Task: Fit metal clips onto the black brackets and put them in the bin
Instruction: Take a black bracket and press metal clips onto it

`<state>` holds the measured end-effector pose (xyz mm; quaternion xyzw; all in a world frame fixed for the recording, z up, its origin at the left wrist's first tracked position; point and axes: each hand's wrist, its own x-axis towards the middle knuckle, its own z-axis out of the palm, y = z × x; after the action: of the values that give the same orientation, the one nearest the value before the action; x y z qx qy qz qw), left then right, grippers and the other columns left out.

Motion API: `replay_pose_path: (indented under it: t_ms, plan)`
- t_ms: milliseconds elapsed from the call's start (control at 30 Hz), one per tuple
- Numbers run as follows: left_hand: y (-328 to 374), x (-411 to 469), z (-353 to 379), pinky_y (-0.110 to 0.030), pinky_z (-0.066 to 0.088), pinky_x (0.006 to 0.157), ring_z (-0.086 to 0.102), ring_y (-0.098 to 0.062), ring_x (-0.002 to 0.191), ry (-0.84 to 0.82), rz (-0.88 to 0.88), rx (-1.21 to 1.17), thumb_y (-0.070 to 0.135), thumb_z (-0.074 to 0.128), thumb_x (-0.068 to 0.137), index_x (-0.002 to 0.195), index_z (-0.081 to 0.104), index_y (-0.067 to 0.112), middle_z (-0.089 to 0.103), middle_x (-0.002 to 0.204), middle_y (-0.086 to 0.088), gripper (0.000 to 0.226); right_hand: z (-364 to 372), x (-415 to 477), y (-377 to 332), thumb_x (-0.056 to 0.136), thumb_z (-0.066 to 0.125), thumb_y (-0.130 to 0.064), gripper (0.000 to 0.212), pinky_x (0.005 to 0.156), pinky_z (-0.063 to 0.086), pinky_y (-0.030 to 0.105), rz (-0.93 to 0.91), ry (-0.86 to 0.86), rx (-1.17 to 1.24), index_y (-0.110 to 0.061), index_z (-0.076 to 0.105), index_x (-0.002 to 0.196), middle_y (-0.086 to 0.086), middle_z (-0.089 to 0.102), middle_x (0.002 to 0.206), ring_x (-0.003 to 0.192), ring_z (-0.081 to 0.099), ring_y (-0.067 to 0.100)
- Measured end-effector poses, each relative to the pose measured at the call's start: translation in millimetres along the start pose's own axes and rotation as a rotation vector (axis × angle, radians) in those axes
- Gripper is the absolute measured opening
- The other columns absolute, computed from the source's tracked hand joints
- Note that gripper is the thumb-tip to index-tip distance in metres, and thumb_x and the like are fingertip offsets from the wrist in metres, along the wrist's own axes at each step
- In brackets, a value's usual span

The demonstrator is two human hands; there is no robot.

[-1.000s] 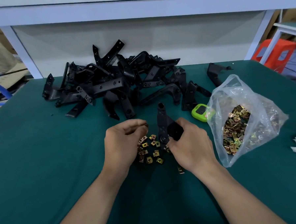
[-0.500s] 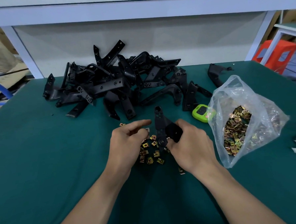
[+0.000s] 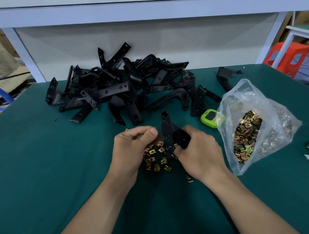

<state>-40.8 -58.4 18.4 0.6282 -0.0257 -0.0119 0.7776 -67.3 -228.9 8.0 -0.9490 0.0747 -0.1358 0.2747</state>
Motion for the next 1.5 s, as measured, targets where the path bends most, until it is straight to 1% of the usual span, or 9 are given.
replay_pose_path:
  t_ms: [100, 200, 400, 500, 667, 767, 1133, 1333, 1500]
  plan:
    - [-1.3, 3.9, -5.4, -0.015, 0.054, 0.069, 0.072, -0.007, 0.076, -0.006, -0.013, -0.061, 0.038, 0.086, 0.057, 0.085, 0.085, 0.024, 0.079, 0.085, -0.002, 0.031, 0.0, 0.3, 0.6, 0.081, 0.067, -0.036, 0.017, 0.060, 0.052, 0.039, 0.004, -0.001, 0.012, -0.032, 0.053, 0.090, -0.008, 0.060, 0.070, 0.068, 0.060, 0.021]
    - [-4.6, 6.8, -9.2, -0.018, 0.055, 0.081, 0.074, -0.011, 0.094, -0.042, -0.020, -0.067, 0.037, 0.088, 0.056, 0.092, 0.084, 0.025, 0.080, 0.100, -0.004, 0.039, -0.1, 0.4, 0.3, 0.080, 0.067, -0.037, 0.018, 0.061, 0.053, 0.040, 0.002, 0.001, 0.007, -0.031, 0.054, 0.091, -0.008, 0.060, 0.070, 0.069, 0.060, 0.022]
    - [-7.2, 8.3, -6.5, -0.026, 0.059, 0.086, 0.074, -0.019, 0.094, 0.001, -0.067, -0.134, 0.006, 0.081, 0.073, 0.094, 0.084, 0.018, 0.079, 0.103, -0.013, 0.024, -1.0, 0.0, -0.2, 0.081, 0.069, -0.036, 0.023, 0.056, 0.044, 0.035, -0.037, 0.015, -0.054, -0.031, 0.048, 0.089, -0.009, 0.057, 0.067, 0.065, 0.056, 0.024]
    - [-4.8, 6.7, -4.0, -0.020, 0.058, 0.081, 0.075, -0.017, 0.092, 0.023, -0.071, -0.136, -0.016, 0.070, 0.082, 0.091, 0.083, 0.015, 0.079, 0.101, -0.014, 0.035, -2.4, -1.5, -0.9, 0.082, 0.070, -0.037, 0.024, 0.055, 0.040, 0.033, -0.053, 0.026, -0.097, -0.032, 0.049, 0.091, -0.011, 0.055, 0.067, 0.062, 0.053, 0.022]
    - [0.1, 5.6, -4.3, -0.032, 0.059, 0.088, 0.076, -0.023, 0.098, 0.024, -0.162, -0.198, 0.008, 0.073, 0.085, 0.098, 0.083, 0.017, 0.079, 0.104, -0.014, 0.018, -3.0, -2.7, -2.7, 0.082, 0.070, -0.036, 0.024, 0.054, 0.036, 0.033, -0.043, 0.020, -0.121, -0.031, 0.047, 0.088, -0.011, 0.053, 0.067, 0.060, 0.049, 0.020]
    - [-1.1, 6.3, -4.2, -0.026, 0.060, 0.078, 0.076, -0.019, 0.085, 0.052, -0.138, -0.212, 0.000, 0.072, 0.086, 0.093, 0.084, 0.016, 0.079, 0.094, -0.013, 0.022, -3.5, -3.1, -2.7, 0.082, 0.070, -0.036, 0.024, 0.054, 0.034, 0.034, -0.043, 0.024, -0.138, -0.031, 0.048, 0.089, -0.011, 0.053, 0.068, 0.060, 0.048, 0.021]
    - [-3.4, 6.3, -7.5, -0.022, 0.058, 0.069, 0.071, -0.014, 0.072, 0.032, -0.102, -0.175, 0.022, 0.086, 0.055, 0.085, 0.083, 0.021, 0.076, 0.079, -0.005, 0.030, -3.5, -5.2, -5.2, 0.083, 0.070, -0.031, 0.022, 0.051, 0.032, 0.034, -0.047, 0.000, -0.145, -0.032, 0.050, 0.093, -0.010, 0.055, 0.068, 0.059, 0.048, 0.019]
    - [-1.6, 6.3, -9.2, -0.019, 0.057, 0.068, 0.069, -0.011, 0.072, 0.039, -0.138, -0.193, -0.001, 0.077, 0.078, 0.092, 0.083, 0.024, 0.078, 0.087, -0.005, 0.029, -4.8, -4.2, -2.2, 0.081, 0.066, -0.027, 0.019, 0.046, 0.024, 0.027, -0.024, 0.039, -0.153, -0.029, 0.051, 0.091, -0.010, 0.051, 0.065, 0.054, 0.043, 0.011]
    - [2.0, 3.8, -7.8, -0.020, 0.057, 0.061, 0.074, -0.015, 0.079, 0.023, -0.181, -0.263, 0.013, 0.083, 0.063, 0.086, 0.083, 0.019, 0.078, 0.092, -0.012, 0.024, -5.3, -2.8, -3.3, 0.081, 0.067, -0.028, 0.020, 0.047, 0.025, 0.029, -0.019, 0.055, -0.156, -0.029, 0.049, 0.089, -0.010, 0.052, 0.066, 0.055, 0.043, 0.014]
